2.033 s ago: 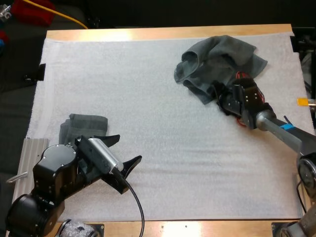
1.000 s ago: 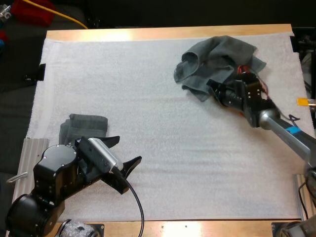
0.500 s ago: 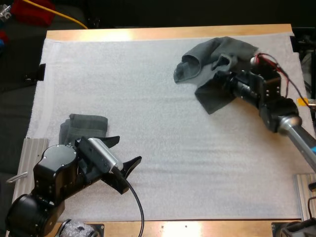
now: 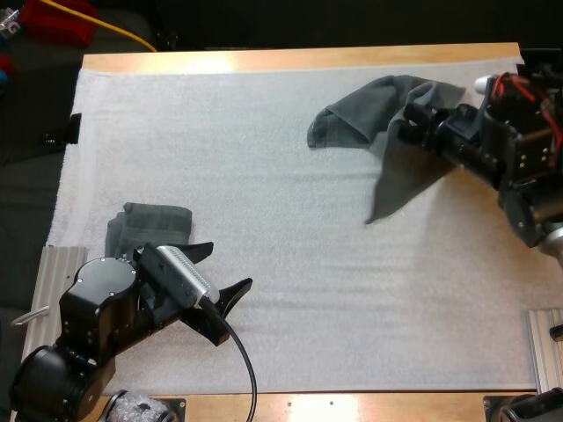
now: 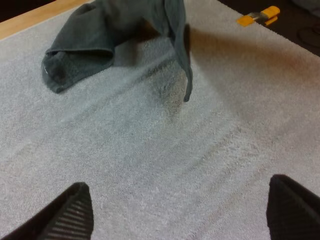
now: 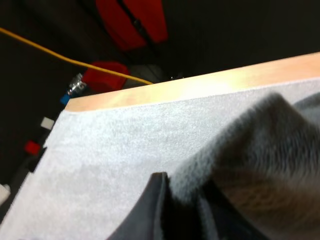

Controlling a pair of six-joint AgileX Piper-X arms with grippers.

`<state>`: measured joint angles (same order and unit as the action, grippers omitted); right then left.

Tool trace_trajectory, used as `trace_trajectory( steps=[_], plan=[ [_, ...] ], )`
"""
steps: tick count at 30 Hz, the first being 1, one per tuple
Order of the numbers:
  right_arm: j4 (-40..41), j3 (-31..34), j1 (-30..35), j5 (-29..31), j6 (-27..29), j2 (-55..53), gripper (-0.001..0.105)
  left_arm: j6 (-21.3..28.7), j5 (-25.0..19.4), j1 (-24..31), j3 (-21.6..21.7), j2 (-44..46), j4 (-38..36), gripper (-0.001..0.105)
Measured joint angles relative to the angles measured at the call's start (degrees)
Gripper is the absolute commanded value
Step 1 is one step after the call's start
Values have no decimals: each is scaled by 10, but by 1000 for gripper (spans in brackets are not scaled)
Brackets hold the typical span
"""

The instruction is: Pick towel from pile, fold and stack

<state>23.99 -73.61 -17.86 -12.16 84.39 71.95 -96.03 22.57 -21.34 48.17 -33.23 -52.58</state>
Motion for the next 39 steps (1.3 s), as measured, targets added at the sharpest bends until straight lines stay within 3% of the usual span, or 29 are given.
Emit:
trace_trajectory(
  steps=[10, 20, 27, 34, 39],
  plan=[
    [121, -82, -44, -2, 38, -21, 3, 0, 0, 0, 0, 0, 0, 69],
    [123, -90, -173, 25, 42, -21, 3, -13, 0, 0, 0, 0, 0, 69],
    [147, -90, -222, 30, 42, 14, 3, -13, 0, 0, 0, 0, 0, 69],
    [205, -56, -233, 55, 45, 33, 3, -13, 0, 0, 0, 0, 0, 69],
    [236, 1, -233, 101, 79, 33, 3, -13, 0, 0, 0, 0, 0, 69]
  ],
)
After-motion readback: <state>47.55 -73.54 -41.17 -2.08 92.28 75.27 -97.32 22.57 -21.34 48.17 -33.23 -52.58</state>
